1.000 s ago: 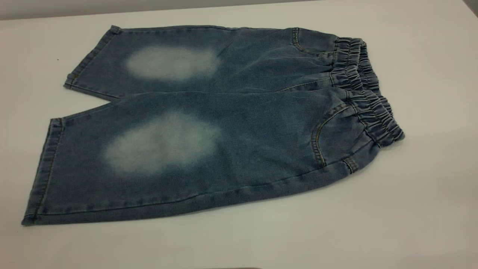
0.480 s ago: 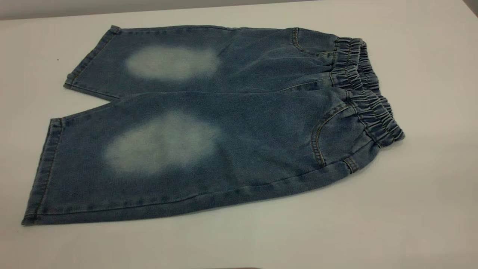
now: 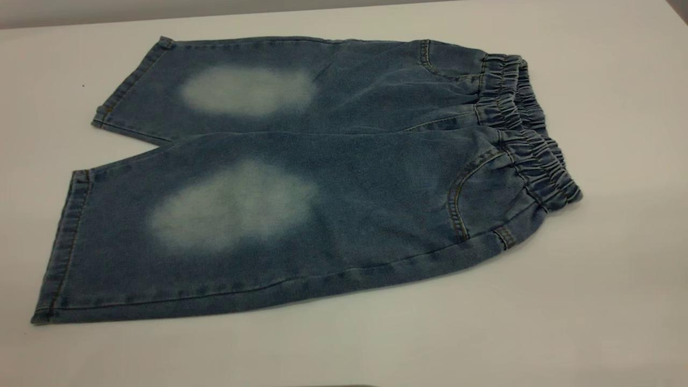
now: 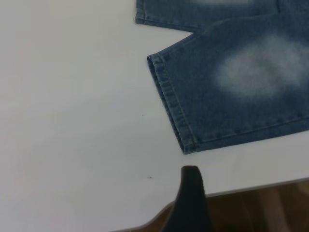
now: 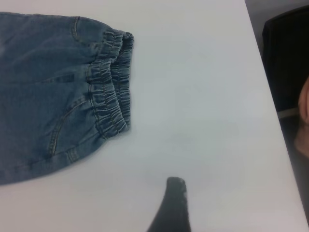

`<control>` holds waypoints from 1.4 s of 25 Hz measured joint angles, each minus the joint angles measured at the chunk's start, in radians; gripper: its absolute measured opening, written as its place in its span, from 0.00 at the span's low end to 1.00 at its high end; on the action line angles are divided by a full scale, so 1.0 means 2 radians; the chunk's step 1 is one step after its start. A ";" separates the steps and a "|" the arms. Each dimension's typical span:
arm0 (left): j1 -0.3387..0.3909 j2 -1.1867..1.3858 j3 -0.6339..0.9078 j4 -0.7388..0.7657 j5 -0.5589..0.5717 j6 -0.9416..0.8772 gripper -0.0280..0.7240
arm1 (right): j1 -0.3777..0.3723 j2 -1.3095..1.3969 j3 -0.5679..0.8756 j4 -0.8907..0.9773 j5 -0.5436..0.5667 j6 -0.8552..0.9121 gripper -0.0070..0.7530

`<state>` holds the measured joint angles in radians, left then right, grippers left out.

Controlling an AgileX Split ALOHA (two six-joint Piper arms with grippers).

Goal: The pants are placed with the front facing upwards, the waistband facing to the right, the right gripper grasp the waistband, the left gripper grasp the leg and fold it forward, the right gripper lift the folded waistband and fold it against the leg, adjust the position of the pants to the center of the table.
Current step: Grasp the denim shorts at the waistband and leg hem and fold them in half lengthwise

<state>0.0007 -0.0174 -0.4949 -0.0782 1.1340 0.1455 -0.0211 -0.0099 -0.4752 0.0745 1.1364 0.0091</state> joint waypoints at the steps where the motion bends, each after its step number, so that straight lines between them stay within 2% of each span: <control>1: 0.000 0.000 0.000 0.000 0.000 0.000 0.77 | 0.000 0.000 0.000 0.000 0.000 0.000 0.78; 17: 0.000 0.000 0.000 -0.001 0.000 -0.001 0.77 | 0.000 0.000 0.000 0.000 0.000 0.000 0.78; 21: 0.000 0.001 0.000 0.000 0.000 -0.006 0.77 | 0.000 0.007 0.000 0.004 0.000 0.026 0.78; 25: 0.000 0.050 0.000 0.016 -0.001 -0.028 0.77 | 0.000 0.054 -0.002 -0.004 -0.011 0.037 0.78; 29: 0.000 0.154 -0.006 0.033 -0.031 -0.053 0.77 | 0.000 0.137 -0.014 0.000 -0.063 0.038 0.78; 35: 0.000 0.311 -0.031 0.023 -0.136 -0.066 0.77 | 0.000 0.288 -0.019 0.085 -0.150 0.016 0.78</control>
<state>0.0007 0.6049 -0.5577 -0.0327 0.8620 0.0140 -0.0211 0.5652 -0.5140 0.2437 0.8368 0.0412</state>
